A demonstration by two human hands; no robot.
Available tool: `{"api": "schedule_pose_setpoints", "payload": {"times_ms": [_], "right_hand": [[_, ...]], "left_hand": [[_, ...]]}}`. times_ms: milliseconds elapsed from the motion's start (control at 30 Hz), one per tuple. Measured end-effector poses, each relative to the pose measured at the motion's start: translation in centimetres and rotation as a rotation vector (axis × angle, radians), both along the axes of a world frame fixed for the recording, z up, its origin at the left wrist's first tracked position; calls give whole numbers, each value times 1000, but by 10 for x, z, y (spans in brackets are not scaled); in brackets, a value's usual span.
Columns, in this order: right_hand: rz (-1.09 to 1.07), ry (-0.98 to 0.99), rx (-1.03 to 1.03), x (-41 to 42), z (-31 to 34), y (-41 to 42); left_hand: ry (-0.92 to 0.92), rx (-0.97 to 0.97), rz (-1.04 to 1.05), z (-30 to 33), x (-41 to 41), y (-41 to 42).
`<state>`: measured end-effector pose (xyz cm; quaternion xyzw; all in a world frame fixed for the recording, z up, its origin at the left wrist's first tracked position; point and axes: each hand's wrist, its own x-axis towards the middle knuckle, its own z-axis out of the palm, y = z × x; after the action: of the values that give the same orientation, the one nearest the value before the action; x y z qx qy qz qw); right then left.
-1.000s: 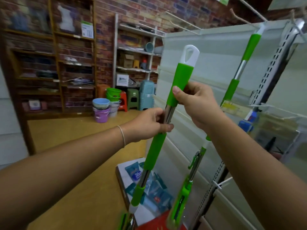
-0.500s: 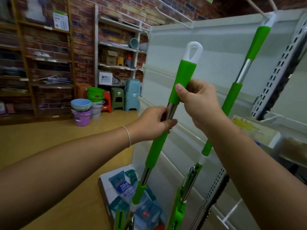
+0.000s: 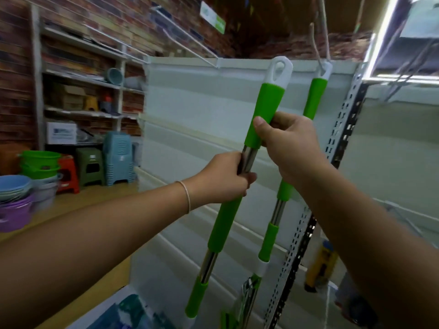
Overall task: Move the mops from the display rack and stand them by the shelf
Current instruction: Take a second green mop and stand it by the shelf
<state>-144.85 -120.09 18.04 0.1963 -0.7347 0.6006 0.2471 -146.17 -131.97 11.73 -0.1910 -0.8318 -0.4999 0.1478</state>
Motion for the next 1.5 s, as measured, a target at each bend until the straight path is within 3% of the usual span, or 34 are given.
{"api": "schedule_pose_setpoints", "payload": {"times_ms": [400,733,1233,1500], "right_hand": [[-325,106,22,-17,51,-3],[-390,118,20,-23,81,7],[-472,-26,9,-75,71,40],[-555,-150,108,-97,81,51]], "left_hand": [[198,-54,-232,54,-55,5],[275,-14,-302,80,-70,21],[121,6,-372,66,-116,61],[14,72,-437,65,-141,77]]}}
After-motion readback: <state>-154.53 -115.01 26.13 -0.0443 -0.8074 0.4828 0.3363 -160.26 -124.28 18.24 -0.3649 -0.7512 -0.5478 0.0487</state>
